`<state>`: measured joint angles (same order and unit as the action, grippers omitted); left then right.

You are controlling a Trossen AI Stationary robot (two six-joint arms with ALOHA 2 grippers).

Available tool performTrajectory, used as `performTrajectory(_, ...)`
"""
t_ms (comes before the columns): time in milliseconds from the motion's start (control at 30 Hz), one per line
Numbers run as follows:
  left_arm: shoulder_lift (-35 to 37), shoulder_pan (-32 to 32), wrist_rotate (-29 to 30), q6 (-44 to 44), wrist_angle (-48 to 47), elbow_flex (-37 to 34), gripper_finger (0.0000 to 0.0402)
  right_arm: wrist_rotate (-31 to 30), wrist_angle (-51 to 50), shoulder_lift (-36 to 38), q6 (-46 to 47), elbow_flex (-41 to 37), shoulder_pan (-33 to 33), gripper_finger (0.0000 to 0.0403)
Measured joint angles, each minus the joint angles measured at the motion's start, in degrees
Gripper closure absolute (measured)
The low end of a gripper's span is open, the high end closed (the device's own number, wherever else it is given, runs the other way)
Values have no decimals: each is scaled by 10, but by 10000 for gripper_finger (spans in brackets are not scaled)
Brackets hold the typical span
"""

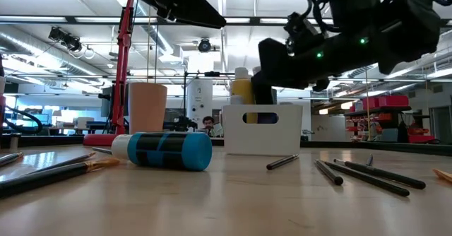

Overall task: Pick & Place Paint Supplies
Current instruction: Put the small black paint bottle into the white bin, then put the small green paint bottle into the white bin

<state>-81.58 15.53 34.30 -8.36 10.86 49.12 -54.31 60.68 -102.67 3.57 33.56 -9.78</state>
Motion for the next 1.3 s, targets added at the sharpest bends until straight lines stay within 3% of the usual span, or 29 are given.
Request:
performTrajectory(400, 0, 0, -10, 6, -8, 0, 208, -12, -13, -11, 10, 0, 27, 254)
performTrajectory(700, 0, 0, -11, 6, -7, 0, 208, 96, -38, -9, 82, 1, 92, 254)
performTrajectory(900, 0, 0, -11, 6, -7, 0, 208, 71, -44, -10, 36, 0, 93, 247)
performTrajectory(1133, 0, 0, -18, 6, -8, 0, 208, 69, -35, -11, 33, 0, 94, 205)
performTrajectory(1300, 0, 0, -39, 6, -8, 0, 208, 69, -31, -11, 33, -1, 94, 202)
